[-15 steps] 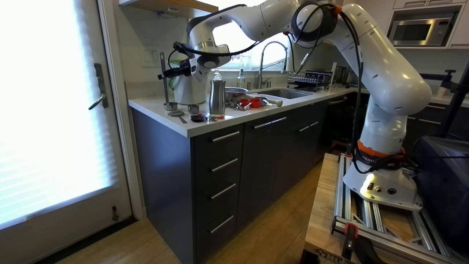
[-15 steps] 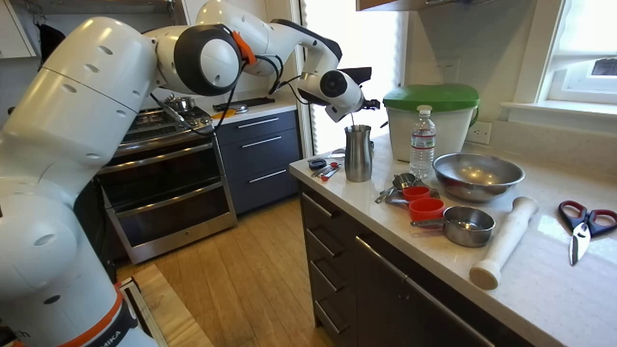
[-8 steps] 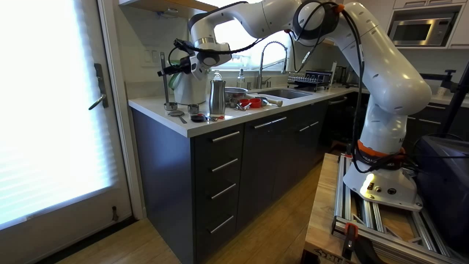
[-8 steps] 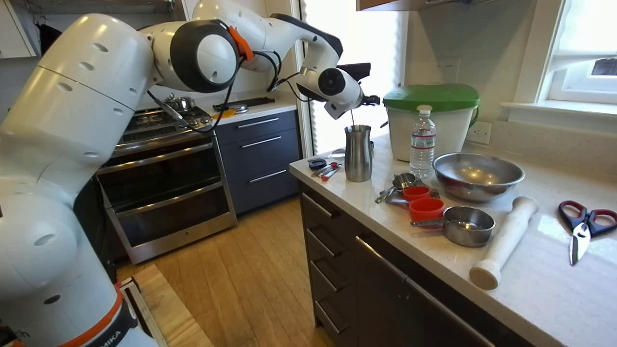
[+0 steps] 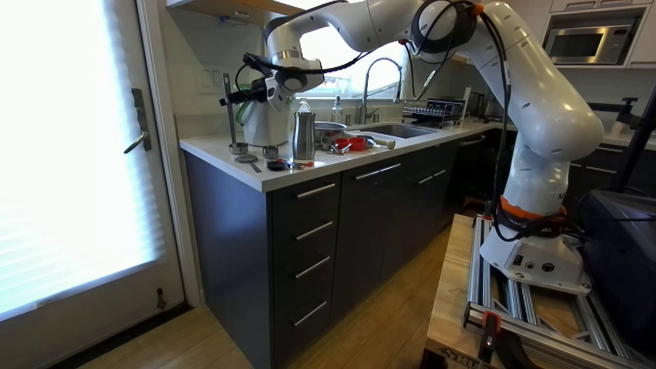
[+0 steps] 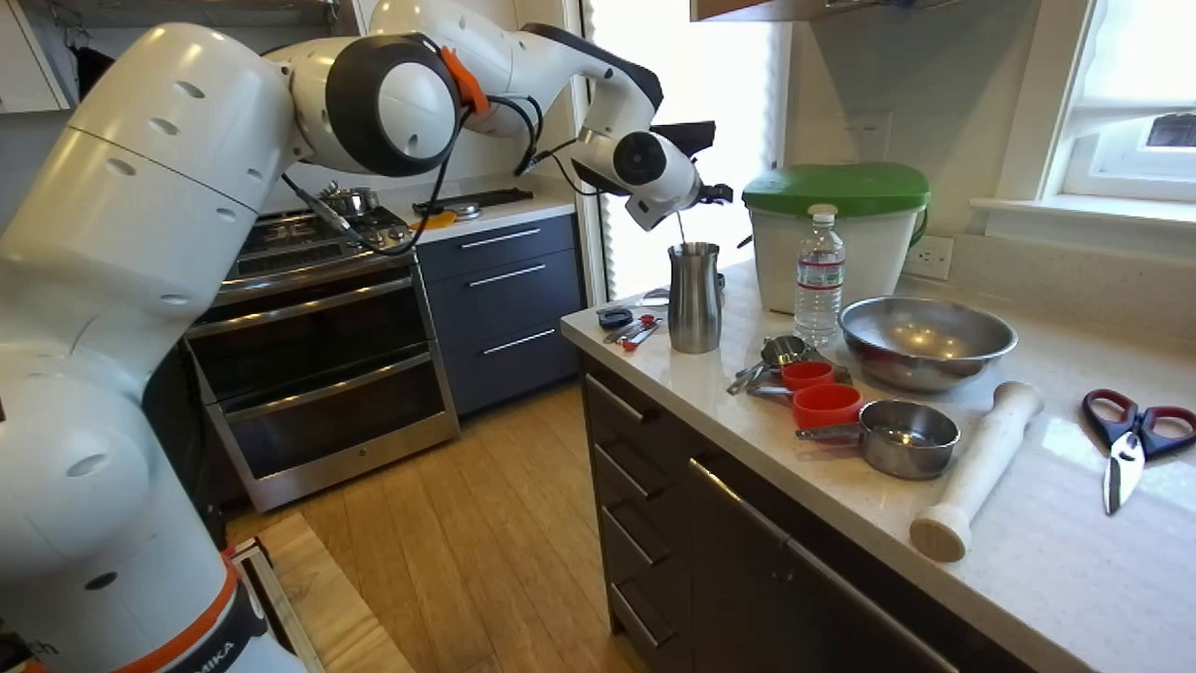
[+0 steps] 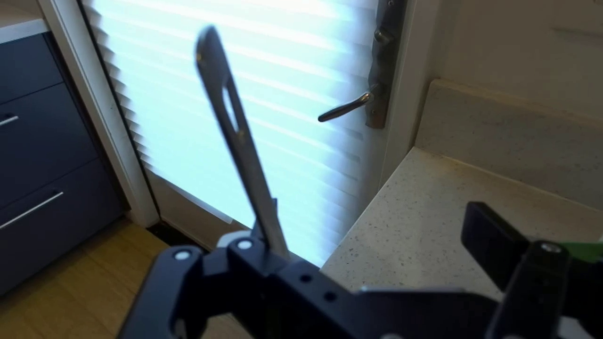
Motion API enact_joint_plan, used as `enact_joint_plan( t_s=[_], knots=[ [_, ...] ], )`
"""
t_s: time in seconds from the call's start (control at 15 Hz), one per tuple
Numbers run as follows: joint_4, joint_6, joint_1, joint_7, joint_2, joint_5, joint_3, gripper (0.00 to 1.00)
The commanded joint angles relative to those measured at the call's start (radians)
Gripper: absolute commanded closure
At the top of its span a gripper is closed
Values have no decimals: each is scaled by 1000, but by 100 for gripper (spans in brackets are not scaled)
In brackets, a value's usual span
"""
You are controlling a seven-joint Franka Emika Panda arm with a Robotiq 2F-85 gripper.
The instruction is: Pick up the silver serving utensil from the silver utensil holder and lay it on the kitchen counter
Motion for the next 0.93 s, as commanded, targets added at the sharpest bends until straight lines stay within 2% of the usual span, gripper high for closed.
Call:
enact_joint_plan(
  t_s=[0.0, 0.87],
  knots=[
    [-56, -21, -10, -1, -32, 15, 9, 0],
    [-75, -46, -11, 3, -33, 9, 11, 0]
  ],
)
